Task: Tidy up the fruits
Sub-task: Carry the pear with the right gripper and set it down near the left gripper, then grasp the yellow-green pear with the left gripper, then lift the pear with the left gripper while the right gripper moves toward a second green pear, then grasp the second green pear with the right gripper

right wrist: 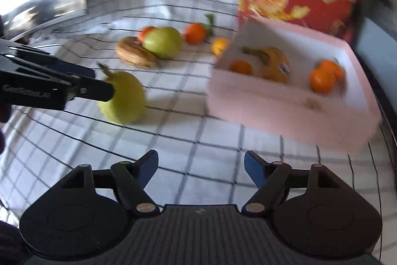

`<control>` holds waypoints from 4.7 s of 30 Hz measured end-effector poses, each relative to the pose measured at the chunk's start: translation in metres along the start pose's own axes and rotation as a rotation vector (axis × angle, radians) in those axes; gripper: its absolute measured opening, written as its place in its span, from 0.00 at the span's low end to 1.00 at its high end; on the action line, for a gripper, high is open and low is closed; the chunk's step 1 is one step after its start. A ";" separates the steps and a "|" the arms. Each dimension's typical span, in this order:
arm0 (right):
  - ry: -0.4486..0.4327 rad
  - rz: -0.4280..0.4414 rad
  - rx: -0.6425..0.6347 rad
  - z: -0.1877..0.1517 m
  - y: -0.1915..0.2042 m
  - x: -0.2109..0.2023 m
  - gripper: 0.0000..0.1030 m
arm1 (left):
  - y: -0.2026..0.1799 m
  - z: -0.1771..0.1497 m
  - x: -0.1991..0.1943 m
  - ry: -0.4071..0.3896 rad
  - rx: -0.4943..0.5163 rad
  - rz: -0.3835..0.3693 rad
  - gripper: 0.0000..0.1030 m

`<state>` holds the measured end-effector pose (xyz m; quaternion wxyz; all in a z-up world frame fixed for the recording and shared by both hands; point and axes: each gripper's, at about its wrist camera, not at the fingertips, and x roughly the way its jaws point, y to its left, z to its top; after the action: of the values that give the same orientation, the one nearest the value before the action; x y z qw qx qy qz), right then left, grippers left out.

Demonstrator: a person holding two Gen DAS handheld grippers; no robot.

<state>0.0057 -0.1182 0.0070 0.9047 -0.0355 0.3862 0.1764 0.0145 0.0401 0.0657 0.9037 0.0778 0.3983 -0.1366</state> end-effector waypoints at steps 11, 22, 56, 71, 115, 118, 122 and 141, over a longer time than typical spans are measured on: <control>-0.016 -0.018 0.004 -0.018 0.000 0.001 0.83 | 0.002 0.004 0.011 0.041 -0.072 0.029 0.71; -0.011 -0.002 -0.068 -0.022 0.010 0.007 1.00 | 0.015 0.014 0.050 0.088 -0.168 0.043 0.65; 0.026 0.036 -0.635 0.184 0.124 0.135 0.53 | 0.133 -0.068 -0.039 0.026 -0.566 0.083 0.65; 0.027 0.071 -0.258 0.177 0.031 0.091 0.48 | 0.118 -0.057 -0.039 0.026 -0.537 0.051 0.65; 0.148 0.121 -0.217 0.152 0.058 0.106 0.57 | 0.099 -0.051 -0.039 0.072 -0.540 0.060 0.65; 0.154 0.146 -0.261 0.139 0.068 0.088 0.57 | 0.098 -0.051 -0.038 0.071 -0.537 0.057 0.65; 0.180 0.199 -0.299 0.121 0.079 0.064 0.57 | 0.098 -0.051 -0.037 0.074 -0.533 0.056 0.65; 0.124 0.188 -0.347 0.063 0.088 0.031 0.59 | 0.088 -0.045 -0.030 0.095 -0.480 0.027 0.65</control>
<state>0.0384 -0.0143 0.0349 0.8389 -0.1656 0.4067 0.3216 -0.0094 0.1402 0.0606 0.8783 -0.1276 0.4603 -0.0220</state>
